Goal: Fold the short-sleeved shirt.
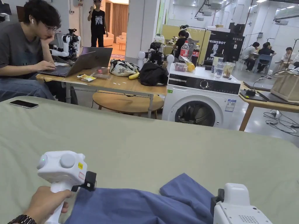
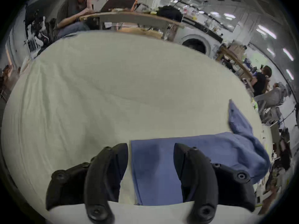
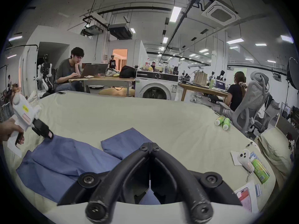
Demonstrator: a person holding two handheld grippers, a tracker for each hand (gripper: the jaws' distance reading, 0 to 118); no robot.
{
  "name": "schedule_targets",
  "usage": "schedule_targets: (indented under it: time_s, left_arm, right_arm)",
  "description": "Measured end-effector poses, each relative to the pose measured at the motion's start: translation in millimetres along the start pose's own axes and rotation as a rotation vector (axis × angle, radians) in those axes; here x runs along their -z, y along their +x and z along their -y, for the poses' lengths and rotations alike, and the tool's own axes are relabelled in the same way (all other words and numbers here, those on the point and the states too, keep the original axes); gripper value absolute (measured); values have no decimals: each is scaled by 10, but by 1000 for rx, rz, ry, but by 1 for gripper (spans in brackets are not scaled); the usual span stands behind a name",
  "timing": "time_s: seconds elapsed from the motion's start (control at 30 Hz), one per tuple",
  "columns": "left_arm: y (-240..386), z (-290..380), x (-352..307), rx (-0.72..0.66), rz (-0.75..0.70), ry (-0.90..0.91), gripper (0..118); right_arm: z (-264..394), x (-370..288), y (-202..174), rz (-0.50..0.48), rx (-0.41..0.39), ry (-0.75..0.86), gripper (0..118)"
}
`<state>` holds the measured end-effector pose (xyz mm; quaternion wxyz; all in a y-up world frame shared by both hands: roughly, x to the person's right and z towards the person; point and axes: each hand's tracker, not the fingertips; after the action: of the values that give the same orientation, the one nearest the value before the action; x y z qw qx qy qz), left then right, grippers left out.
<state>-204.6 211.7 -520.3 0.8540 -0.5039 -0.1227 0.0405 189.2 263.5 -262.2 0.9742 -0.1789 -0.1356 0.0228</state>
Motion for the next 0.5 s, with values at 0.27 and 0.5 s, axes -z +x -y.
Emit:
schedule_targets:
  time_s: [0.27, 0.5]
  left_arm:
    - [375, 266, 149, 210, -124, 52, 0]
    - [219, 416, -236, 125, -43, 143, 0]
  right_arm:
    - [-13, 182, 321, 21, 20, -83, 0]
    - [-320, 906, 671, -13, 76, -290, 36]
